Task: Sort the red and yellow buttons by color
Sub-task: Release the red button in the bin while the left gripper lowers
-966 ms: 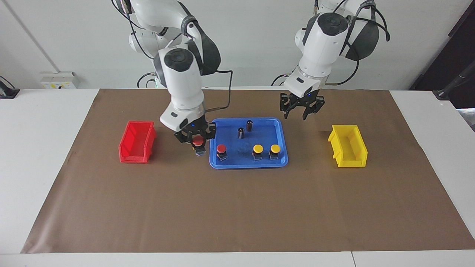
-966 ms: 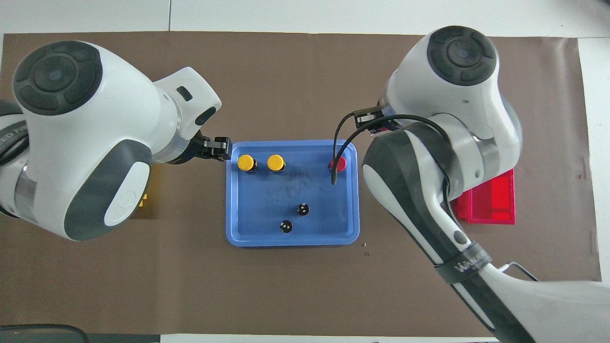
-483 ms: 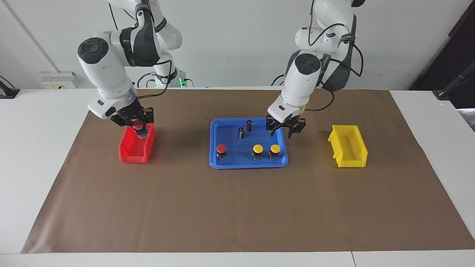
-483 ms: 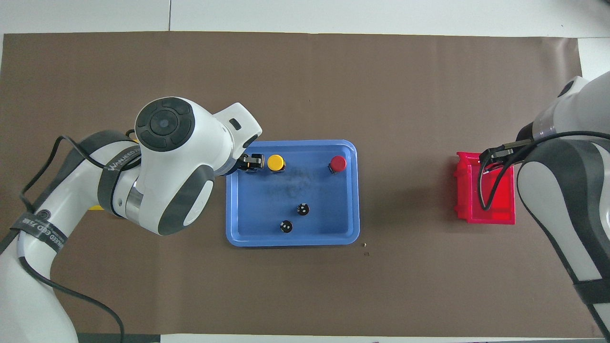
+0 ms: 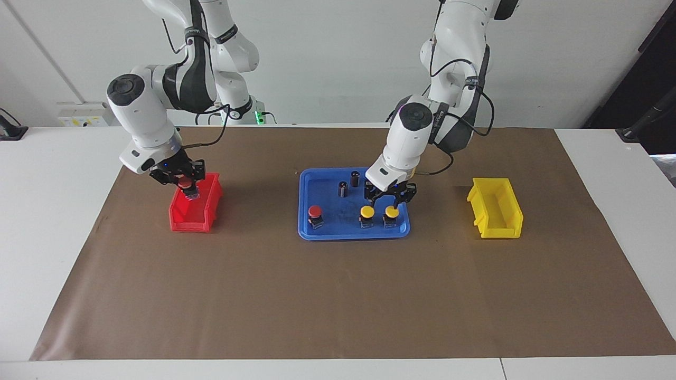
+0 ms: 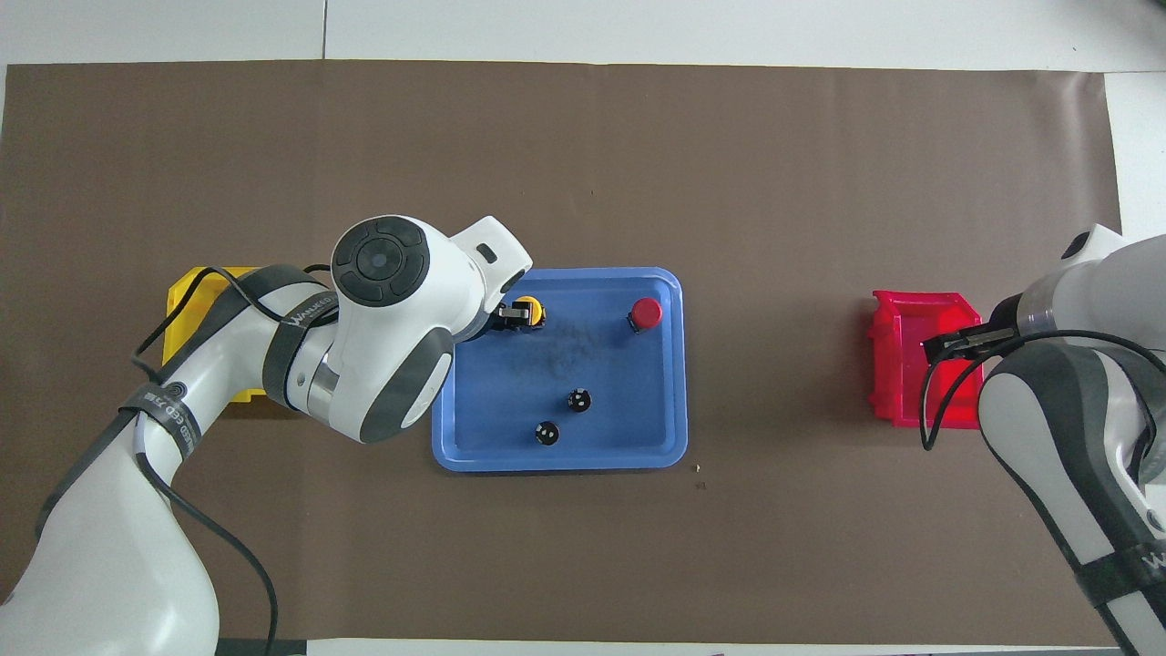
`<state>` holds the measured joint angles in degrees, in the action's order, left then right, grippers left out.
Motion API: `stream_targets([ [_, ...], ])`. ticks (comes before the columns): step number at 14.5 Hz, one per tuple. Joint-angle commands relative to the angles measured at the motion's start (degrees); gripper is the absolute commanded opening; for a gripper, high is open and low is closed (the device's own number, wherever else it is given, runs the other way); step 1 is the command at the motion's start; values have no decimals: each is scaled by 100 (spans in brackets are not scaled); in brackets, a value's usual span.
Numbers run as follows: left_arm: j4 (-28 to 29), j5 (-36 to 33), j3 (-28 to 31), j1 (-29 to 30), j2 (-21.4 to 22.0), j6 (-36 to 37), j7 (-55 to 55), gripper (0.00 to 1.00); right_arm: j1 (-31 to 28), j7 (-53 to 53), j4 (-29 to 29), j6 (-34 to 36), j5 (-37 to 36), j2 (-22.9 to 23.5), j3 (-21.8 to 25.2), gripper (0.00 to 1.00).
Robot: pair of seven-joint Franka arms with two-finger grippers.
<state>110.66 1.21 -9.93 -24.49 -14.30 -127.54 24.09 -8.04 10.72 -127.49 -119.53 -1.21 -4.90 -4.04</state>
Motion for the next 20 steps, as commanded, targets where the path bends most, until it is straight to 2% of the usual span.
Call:
stream_targets([
  [1,61,-33,70,-56,-38,-139,25,70,-215,176,-416,-193,86,-213,-79,12],
  [6,-62,-42,79,-38,138,317,8,71,-198,158,-925,-684,86,-248,-79,12],
  [9,-193,-42,132,40,208,510,-97,72,-136,123,-988,-817,86,-248,-79,12],
  [14,-150,-42,132,366,86,72,-396,72,-118,132,-1014,-809,86,-143,-79,12],
  [20,-62,-42,123,287,-29,-60,-361,71,-118,149,-1242,-984,77,-151,-79,13],
])
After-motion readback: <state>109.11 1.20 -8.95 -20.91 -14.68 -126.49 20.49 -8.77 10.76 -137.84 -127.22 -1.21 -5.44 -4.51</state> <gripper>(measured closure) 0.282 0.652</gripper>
